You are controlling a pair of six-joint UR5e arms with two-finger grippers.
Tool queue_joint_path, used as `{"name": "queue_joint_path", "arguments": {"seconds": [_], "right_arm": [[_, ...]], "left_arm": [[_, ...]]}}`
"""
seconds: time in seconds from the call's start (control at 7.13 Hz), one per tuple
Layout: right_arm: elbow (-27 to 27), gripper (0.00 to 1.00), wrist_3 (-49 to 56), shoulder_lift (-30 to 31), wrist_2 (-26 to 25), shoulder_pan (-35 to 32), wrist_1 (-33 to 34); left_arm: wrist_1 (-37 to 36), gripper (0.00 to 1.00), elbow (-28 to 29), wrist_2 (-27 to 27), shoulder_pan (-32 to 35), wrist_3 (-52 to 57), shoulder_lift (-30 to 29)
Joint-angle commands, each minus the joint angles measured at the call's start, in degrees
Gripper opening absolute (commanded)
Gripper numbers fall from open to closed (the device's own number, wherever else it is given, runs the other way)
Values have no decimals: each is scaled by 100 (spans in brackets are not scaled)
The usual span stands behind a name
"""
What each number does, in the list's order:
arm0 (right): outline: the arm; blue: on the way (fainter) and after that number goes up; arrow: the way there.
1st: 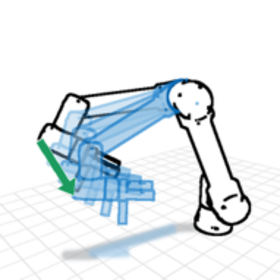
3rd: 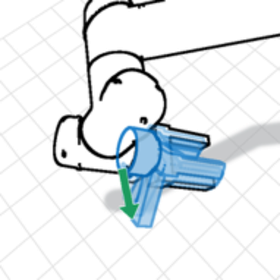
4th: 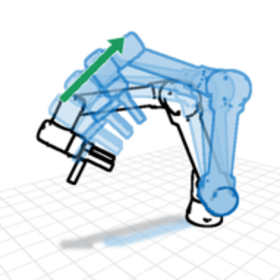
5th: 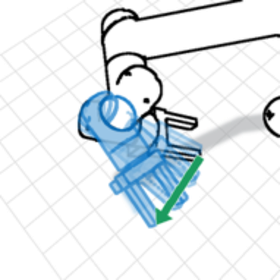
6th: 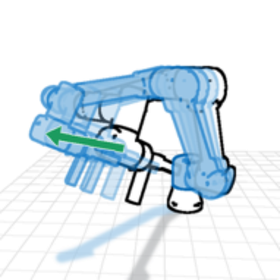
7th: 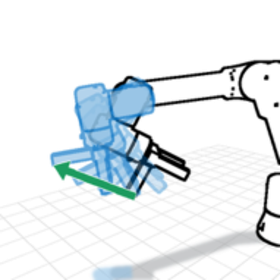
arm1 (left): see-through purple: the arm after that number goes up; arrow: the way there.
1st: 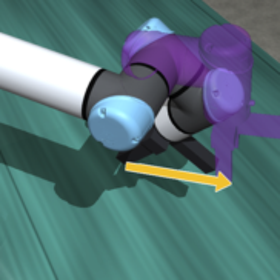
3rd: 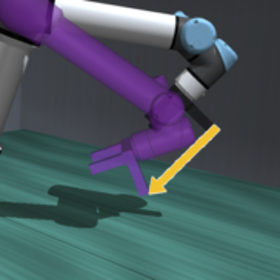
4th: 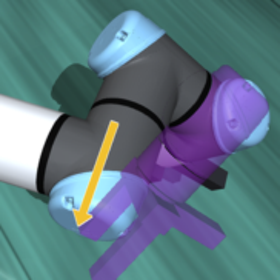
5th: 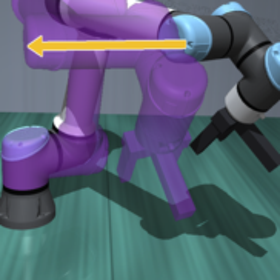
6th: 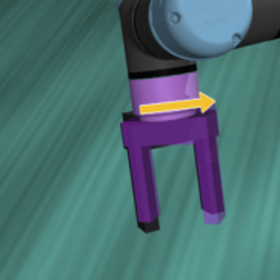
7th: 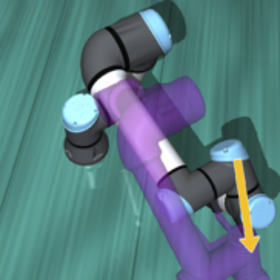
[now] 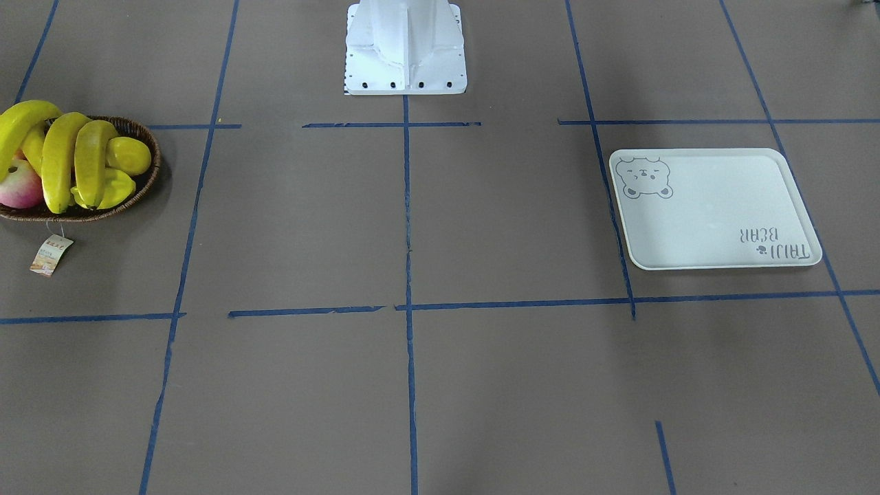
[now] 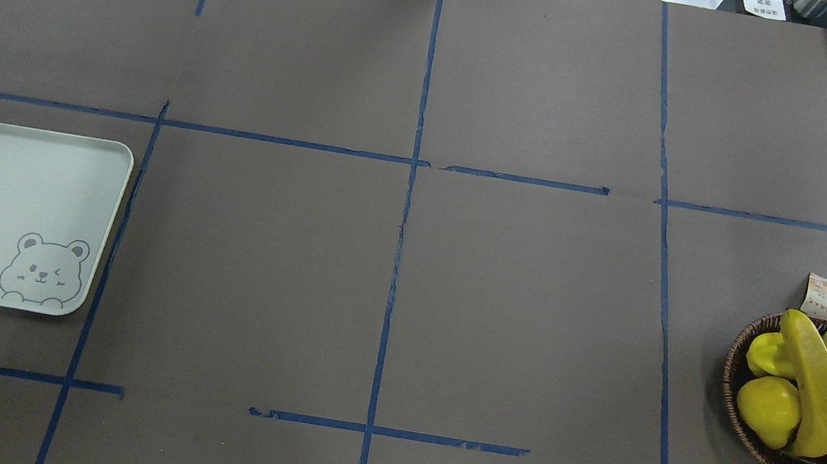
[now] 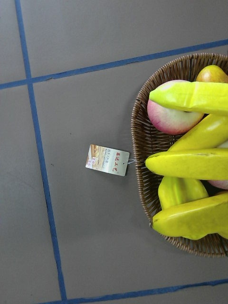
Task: Transfer all bananas from basket to plate
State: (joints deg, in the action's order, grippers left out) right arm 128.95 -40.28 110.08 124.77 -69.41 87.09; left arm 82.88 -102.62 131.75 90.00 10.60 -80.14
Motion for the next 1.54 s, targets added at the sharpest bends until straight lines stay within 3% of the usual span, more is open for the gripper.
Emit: {"name": "queue_joint_path", "arguments": {"seconds": [0.0,0.56,0.98,1.4], "right_arm": [[69,100,-1152,635,-373,530,-1075],[-27,100,-1973,866,-1033,1558,-1212],[-387,98,-1949,937,-1437,2158,-1212],[-415,92,-1931,1015,-1412,2256,-1203]], "left_arm": [[0,100,-4,0,0,4,7],[9,100,-4,9,0,4,-2],[53,100,-4,9,0,-5,-2],[53,100,-12,9,0,-5,-2]]}}
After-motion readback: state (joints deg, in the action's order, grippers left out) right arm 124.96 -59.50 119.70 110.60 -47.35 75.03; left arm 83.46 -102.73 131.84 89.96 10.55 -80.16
